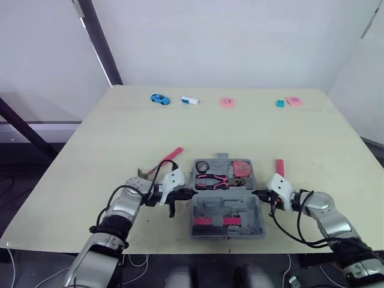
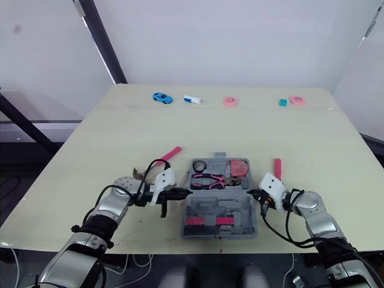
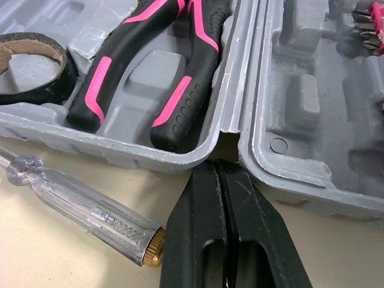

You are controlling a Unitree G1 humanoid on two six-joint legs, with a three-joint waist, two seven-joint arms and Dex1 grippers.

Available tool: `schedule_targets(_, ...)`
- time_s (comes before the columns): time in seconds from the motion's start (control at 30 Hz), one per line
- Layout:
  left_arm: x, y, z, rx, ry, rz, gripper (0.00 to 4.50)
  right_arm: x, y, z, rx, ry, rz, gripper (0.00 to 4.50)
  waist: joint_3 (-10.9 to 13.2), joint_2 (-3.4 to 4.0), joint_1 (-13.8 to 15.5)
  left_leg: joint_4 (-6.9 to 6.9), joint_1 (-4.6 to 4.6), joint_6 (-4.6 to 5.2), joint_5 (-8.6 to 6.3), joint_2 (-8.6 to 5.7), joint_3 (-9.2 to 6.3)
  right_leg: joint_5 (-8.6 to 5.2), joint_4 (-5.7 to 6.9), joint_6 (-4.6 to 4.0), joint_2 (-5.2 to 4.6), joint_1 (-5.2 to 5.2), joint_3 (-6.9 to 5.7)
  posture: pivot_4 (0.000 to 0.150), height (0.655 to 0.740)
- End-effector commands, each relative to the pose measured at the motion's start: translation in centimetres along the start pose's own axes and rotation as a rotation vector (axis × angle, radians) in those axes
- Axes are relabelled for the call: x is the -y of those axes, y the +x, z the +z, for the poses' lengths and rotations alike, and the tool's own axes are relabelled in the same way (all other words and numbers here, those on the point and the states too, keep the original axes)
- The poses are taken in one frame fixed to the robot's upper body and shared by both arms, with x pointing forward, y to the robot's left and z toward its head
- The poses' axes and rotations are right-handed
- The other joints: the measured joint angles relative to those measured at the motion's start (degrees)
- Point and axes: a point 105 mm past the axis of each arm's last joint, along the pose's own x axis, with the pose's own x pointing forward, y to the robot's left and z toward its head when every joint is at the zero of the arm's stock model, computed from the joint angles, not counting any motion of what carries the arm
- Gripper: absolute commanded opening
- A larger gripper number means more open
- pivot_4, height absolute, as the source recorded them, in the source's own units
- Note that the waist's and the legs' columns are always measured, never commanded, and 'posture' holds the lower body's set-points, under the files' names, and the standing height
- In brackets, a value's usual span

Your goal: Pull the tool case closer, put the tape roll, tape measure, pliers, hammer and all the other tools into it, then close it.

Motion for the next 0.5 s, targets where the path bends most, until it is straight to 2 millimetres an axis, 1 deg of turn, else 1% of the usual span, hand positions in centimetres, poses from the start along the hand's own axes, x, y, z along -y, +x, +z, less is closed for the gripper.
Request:
schedule_targets(0.03,1.0,1.04,0.92,0.03,0.034,-0.061,0.05,-0.16,0.8,2.97,0.104,-0.064,0.018,0.0,0.0,0.0,-0.2,0.0,0.0,0.0,0.0,0.0,0.0,0.0,0.0,0.0,0.0,0.0,0.0,0.15,0.74)
schedule_targets(0.27,0.83,0.88,0.78,0.023,0.032,-0.055,0.05,-0.49,0.88,2.69,0.097,-0.058,0.029,0.0,0.0,0.0,-0.7,0.0,0.0,0.0,0.0,0.0,-0.01,0.0,0.01,0.0,0.0,0.0,0.0,0.15,0.74)
schedule_targets(0.5,0.74,0.86,0.73,0.018,0.035,-0.056,0.05,-0.1,1.02,3.08,0.118,-0.067,0.005,0.0,0.0,0.0,-0.7,0.0,0.0,0.0,0.0,0.0,-0.01,0.0,0.01,0.0,0.0,0.0,0.0,0.15,0.74)
